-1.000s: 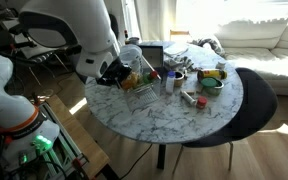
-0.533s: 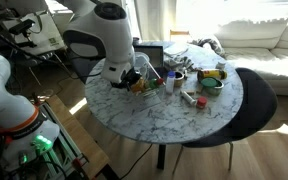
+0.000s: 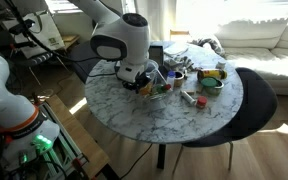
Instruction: Remove the clear case from the box and put it on the table
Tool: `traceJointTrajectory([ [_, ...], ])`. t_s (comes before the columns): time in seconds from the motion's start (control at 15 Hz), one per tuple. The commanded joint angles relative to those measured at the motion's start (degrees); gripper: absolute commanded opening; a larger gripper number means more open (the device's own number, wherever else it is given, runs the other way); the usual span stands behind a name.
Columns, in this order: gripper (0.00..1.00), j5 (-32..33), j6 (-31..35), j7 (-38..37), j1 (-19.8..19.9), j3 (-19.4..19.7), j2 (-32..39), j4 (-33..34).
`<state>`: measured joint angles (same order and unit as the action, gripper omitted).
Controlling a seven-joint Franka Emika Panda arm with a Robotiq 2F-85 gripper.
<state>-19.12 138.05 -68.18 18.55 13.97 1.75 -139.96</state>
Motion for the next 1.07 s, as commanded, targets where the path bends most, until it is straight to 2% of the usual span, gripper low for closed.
traceJointTrajectory([
  [0.0,0.01,2.10,0.93,-4.97,-1.85,0.58,2.33,3.57],
  [0.33,0.01,4.51,0.71,-7.07,-3.79,0.45,5.75,6.36],
  [0.4,0.29,4.43,0.31,-6.31,-4.04,0.34,5.93,6.80],
  [0.47,0.31,4.90,0.34,-5.70,-4.34,0.30,5.79,6.99],
  [0.6,0.44,5.63,0.48,-4.76,-4.82,0.28,4.99,7.31],
  [0.87,0.74,6.93,0.60,1.06,-5.68,-0.42,0.25,6.19],
  [1.0,0.89,10.31,-3.29,4.06,-6.40,-0.91,-3.20,5.63],
])
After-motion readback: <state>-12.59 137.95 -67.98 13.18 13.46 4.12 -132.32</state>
